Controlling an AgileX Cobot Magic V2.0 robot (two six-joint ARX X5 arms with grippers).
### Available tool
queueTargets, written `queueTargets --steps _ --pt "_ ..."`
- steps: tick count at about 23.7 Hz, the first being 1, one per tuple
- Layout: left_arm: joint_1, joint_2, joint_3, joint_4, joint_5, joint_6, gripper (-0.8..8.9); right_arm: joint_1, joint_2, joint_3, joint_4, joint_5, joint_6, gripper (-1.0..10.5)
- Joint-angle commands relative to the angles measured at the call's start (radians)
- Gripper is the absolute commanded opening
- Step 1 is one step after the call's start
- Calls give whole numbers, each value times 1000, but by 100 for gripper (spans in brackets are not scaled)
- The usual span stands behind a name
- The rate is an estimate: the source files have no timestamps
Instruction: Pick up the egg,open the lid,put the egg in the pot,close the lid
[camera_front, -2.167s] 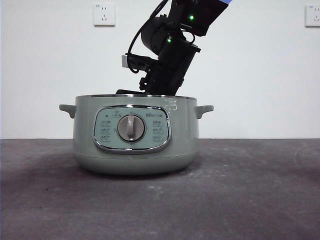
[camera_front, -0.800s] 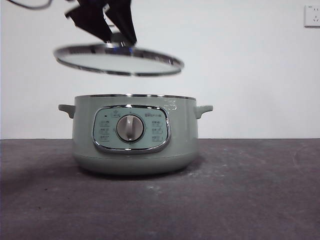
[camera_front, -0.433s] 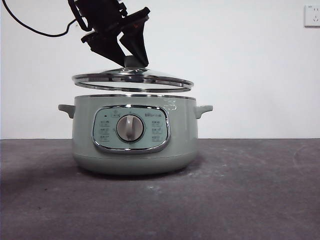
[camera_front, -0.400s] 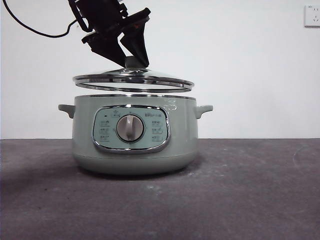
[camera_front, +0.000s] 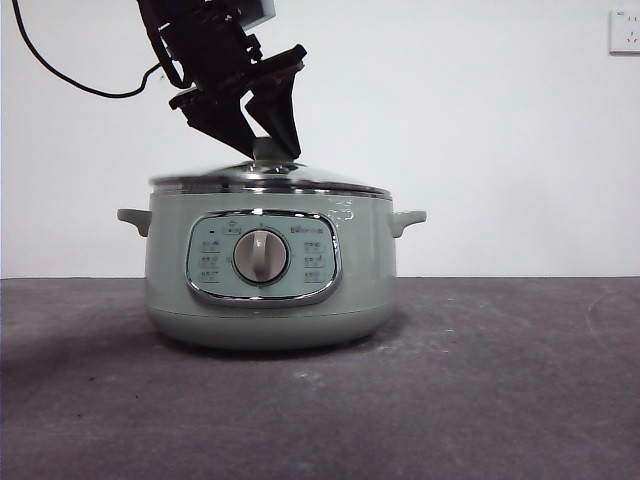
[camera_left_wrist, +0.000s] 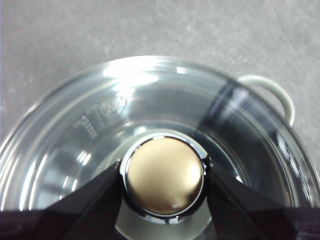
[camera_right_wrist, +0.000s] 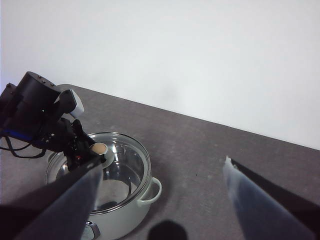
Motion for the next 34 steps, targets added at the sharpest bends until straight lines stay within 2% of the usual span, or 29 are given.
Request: queueTargets --steps 1,8,11,12,15,17,20,25,34 --pt "-5 -9 19 29 3 7 -9 1 -1 -2 6 0 13 410" --pt "-4 -1 19 -14 3 7 -8 1 5 -2 5 -1 13 410" --pt "-4 3 19 -35 -2 6 35 1 8 -2 -11 -2 13 410" --pt "-4 3 19 -39 -3 3 105 1 10 -2 -19 -2 13 410" --pt "-4 3 19 -40 -2 0 424 1 14 -2 -42 -2 13 410" --pt "-4 3 19 -42 -2 0 512 1 17 -2 -58 -3 13 410" --pt "-4 3 19 -42 -3 0 510 1 21 -2 -87 -5 13 410" --pt "-4 -3 19 -41 -3 0 510 1 27 -2 -134 -82 14 410" --pt "-4 -109 27 -68 -3 0 510 1 36 -2 -208 -103 14 409"
